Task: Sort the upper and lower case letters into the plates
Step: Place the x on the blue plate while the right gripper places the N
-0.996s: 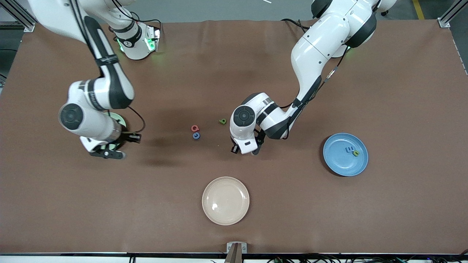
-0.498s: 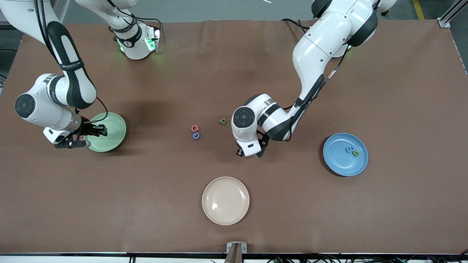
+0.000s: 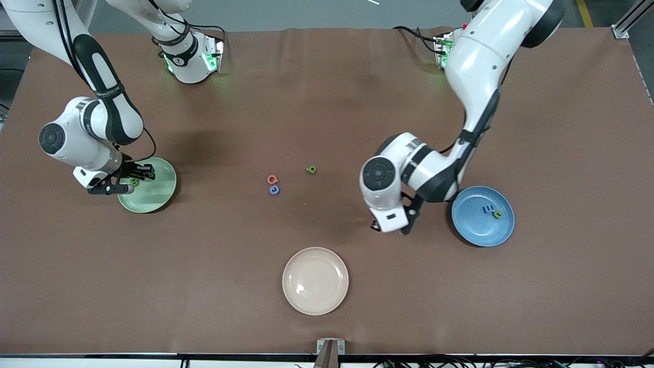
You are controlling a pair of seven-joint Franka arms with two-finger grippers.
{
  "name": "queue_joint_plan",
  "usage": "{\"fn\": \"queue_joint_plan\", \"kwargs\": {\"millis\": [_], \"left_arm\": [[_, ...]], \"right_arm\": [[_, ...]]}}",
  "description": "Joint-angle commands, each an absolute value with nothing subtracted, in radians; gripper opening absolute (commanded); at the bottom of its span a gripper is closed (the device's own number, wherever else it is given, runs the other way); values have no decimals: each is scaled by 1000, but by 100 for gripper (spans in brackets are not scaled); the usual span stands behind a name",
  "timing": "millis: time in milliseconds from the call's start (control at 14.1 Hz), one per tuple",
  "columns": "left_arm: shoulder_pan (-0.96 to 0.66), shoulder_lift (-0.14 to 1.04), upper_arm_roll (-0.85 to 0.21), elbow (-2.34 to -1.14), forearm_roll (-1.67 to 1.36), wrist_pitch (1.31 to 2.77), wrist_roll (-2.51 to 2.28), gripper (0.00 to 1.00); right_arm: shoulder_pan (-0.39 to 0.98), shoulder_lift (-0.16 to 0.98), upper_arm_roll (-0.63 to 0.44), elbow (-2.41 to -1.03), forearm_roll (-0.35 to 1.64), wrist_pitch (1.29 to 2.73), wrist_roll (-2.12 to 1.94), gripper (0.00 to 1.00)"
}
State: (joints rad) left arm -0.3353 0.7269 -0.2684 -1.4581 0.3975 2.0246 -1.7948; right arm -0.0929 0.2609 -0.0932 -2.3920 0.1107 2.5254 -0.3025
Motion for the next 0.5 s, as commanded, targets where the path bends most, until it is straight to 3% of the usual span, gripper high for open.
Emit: {"fn": "queue_joint_plan", "kwargs": {"millis": [0,213,427], "left_arm": [[-217,557,-296,-1684,419,2074,-1685,2],[-65,460,-318,-1869,420,2228,-1527,3],[69,445,-319,-1982,426,2363,-1341,4]], "right_arm": [[-118,229,-75,-2433,107,2556,-311,7],[-118,239,-75,-2441,107,2580,-311,8],[-118,242,-75,-2448,107,2580,-311,9]]}}
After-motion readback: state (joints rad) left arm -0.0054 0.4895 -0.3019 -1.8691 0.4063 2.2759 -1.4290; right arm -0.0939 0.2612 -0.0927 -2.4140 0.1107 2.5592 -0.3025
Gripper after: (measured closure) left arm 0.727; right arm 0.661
